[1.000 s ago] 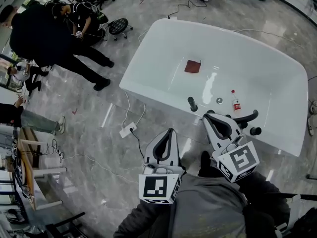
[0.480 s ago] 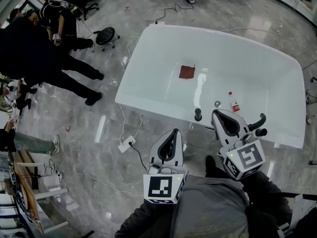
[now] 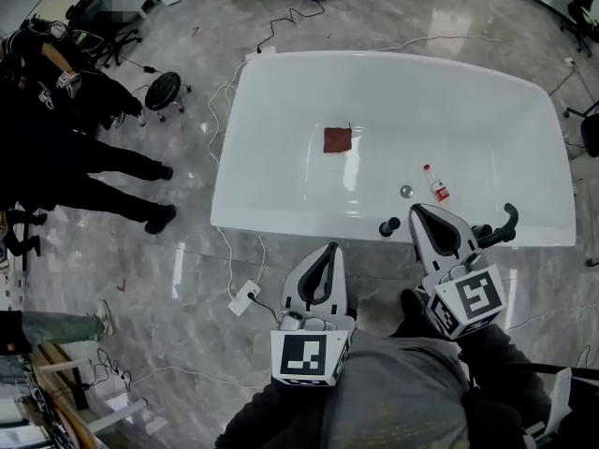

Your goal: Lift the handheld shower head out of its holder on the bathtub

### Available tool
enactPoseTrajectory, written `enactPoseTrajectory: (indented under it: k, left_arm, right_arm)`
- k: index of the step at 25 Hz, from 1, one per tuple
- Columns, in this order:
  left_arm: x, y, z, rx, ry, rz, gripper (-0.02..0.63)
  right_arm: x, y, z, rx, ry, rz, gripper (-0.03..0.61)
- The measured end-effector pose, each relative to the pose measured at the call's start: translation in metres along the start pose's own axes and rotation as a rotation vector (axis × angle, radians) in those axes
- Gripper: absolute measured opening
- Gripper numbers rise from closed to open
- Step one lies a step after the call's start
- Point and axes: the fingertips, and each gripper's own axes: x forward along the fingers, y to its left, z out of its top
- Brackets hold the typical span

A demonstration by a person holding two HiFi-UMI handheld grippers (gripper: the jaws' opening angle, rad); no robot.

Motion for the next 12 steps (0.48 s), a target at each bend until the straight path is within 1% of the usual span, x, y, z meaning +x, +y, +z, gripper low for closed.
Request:
enactPoseTrajectory:
  k: [4,6,9,12]
  left_arm:
    - [0.004,0.027,-0.006,0.017,0.010,-0.069,0.003]
    - [0.008,0.035,-0.007,0.026,0.025,-0.096,0.003]
    - [0.016,0.042,0.002,0.034,0.010,-0.108,0.003]
    - [0.023,0.046,0.010,0.057,-0.018,-0.117,0.003]
  right_arm:
    - [0.009,-0.002,0.003,0.005,-0.017,-0.116,0.005]
    - [0.009,-0.005,0.009,0.000,-0.033,-0.159,0.005]
    - [0.006,-0.010,0.018,-0.014,-0.054,-0.192,0.005]
    - [0.008,-0.010,0.018,-0.020,-0.072,-0.201,0.005]
